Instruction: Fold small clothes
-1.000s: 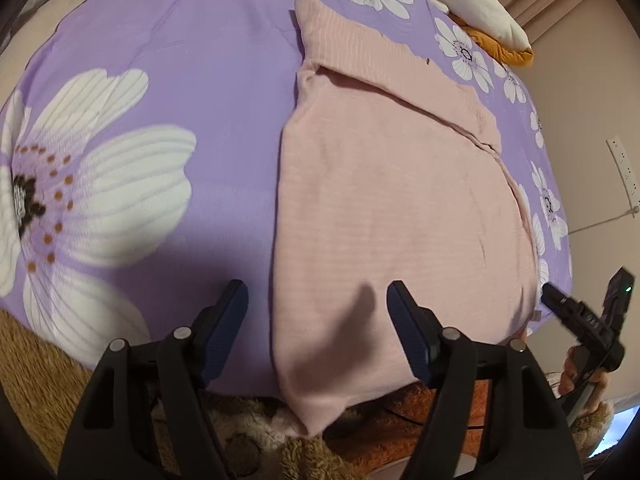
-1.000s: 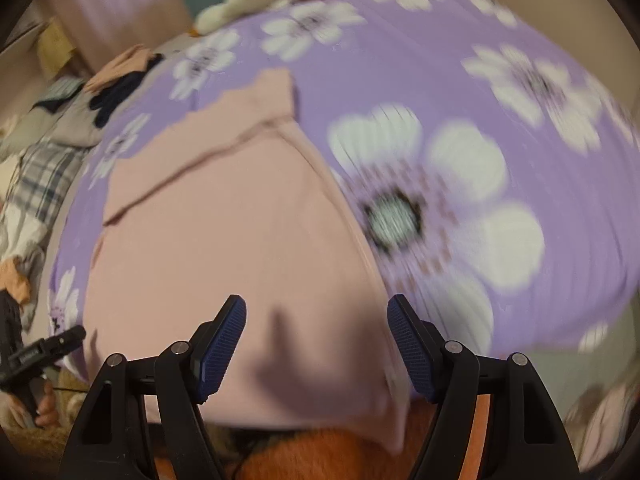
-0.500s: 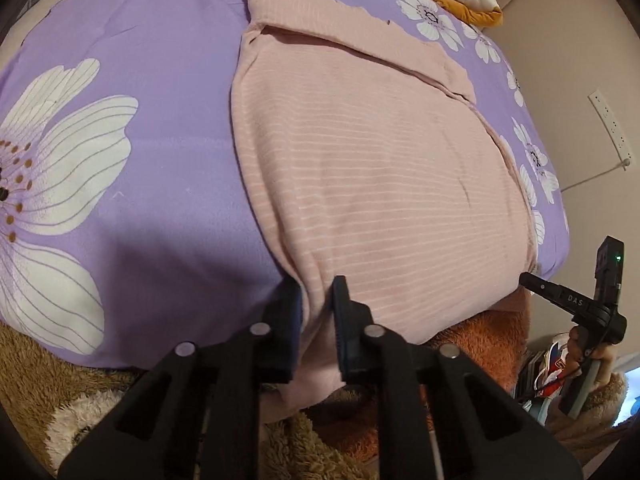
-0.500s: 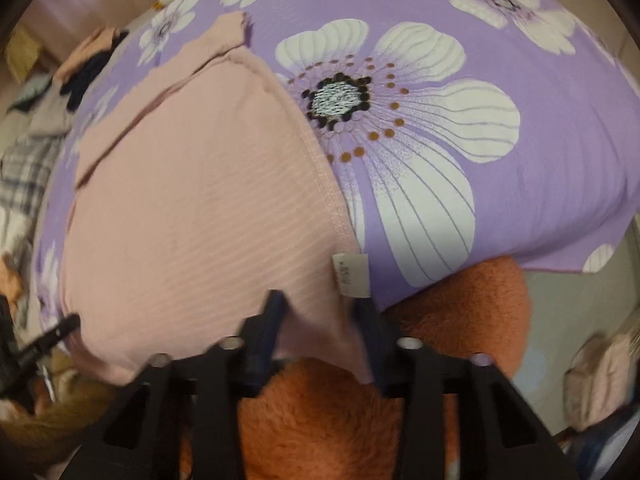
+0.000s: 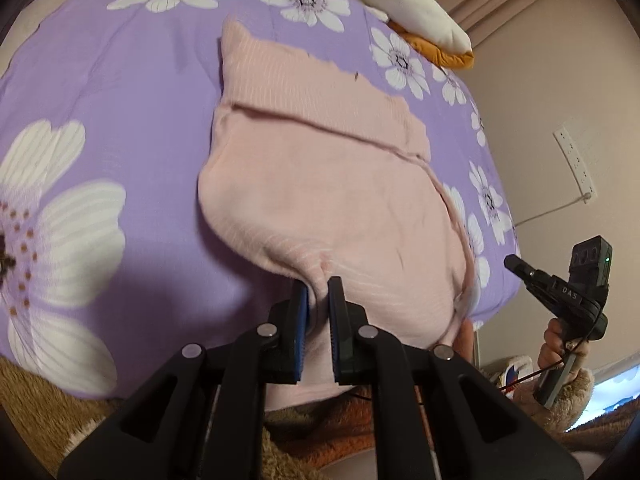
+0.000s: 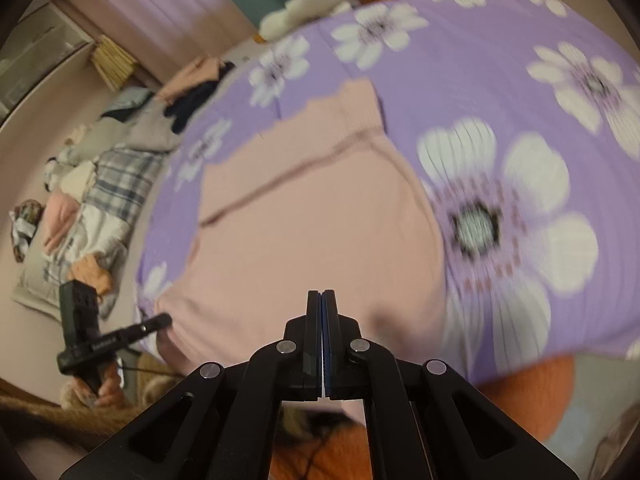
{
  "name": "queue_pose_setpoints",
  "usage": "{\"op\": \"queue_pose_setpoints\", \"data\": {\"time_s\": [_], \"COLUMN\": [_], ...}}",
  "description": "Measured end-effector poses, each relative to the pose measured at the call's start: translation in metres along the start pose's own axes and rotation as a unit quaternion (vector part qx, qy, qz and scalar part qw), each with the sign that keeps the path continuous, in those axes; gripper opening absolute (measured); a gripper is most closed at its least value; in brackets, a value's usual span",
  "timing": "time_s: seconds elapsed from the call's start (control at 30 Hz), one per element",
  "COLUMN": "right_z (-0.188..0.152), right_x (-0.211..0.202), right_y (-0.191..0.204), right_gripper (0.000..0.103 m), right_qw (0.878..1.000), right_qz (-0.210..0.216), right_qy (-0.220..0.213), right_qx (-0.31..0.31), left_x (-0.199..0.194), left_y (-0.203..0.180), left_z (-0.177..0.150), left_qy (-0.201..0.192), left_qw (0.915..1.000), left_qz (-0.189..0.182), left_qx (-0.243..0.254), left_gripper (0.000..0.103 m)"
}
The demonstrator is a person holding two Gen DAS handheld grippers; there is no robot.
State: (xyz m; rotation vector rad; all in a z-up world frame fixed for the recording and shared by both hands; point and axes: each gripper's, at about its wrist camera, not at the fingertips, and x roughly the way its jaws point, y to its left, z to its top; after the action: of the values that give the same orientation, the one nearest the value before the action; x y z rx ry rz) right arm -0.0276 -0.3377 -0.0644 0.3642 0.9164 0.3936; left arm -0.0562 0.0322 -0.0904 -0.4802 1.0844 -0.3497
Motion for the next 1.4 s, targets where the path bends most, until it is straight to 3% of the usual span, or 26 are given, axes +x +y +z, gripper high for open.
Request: {"op": "queue_pose_setpoints", "data": {"time_s": [0.13,0.27,0.37,0.43,0.47,0.7,0.83,0.87,0.93,1.0,1.13,1.4], "right_z": [0.002,-0.014,-0.029,-0.044,-0.05,-0.082,-0.083,-0.082,-0.081,-0.077,-0.057,0.02], "right_x": [0.007,0.007,0.008,0.01,0.011,0.036,0.052,0.054,0.053,0.047,0.025,0.007], "right_y": [0.002,-0.014,-0.027,-0.03,-0.031,-0.022,-0.017,-0.015,-0.012,-0.012,-0.012,-0.003], "right_gripper": [0.001,0.002,0.017,0.043,0.043,0.043,0.041,0.037,0.011,0.01,0.009,0.009], "right_qw": [0.999,0.995,0.992,0.989,0.989,0.982,0.977,0.977,0.975,0.978,0.988,0.999], "right_qz": [-0.031,-0.091,-0.105,-0.116,-0.118,-0.096,-0.114,-0.125,-0.141,-0.131,-0.084,0.003], "right_qy": [0.008,0.033,0.057,0.073,0.08,0.147,0.167,0.167,0.167,0.157,0.122,0.024], "right_qx": [-0.008,-0.001,0.028,0.046,0.051,0.072,0.061,0.052,0.034,0.031,0.04,0.036], "left_x": [0.002,0.003,0.004,0.005,0.007,0.01,0.011,0.011,0.012,0.01,0.006,0.004], "left_y": [-0.007,-0.005,-0.004,-0.004,-0.004,-0.002,-0.002,-0.002,0.001,0.006,0.009,0.009], "left_z": [0.01,0.013,0.019,0.02,0.02,0.02,0.02,0.021,0.021,0.024,0.029,0.053], "left_qy": [-0.006,-0.007,-0.004,-0.004,-0.004,-0.004,-0.005,-0.006,-0.008,-0.015,-0.013,-0.03], "left_qw": [1.0,0.9999,1.0,1.0,1.0,1.0,1.0,0.9999,0.9999,0.9996,0.9998,0.9995], "left_qz": [-0.002,-0.009,-0.006,-0.005,-0.002,0.004,0.005,0.006,0.011,0.024,-0.001,0.008], "left_qx": [0.005,-0.002,-0.001,0.001,0.003,0.001,0.004,0.005,0.002,-0.003,-0.014,-0.012], "left_gripper": [0.008,0.008,0.008,0.008,0.008,0.008,0.008,0.008,0.007,0.007,0.007,0.007]}}
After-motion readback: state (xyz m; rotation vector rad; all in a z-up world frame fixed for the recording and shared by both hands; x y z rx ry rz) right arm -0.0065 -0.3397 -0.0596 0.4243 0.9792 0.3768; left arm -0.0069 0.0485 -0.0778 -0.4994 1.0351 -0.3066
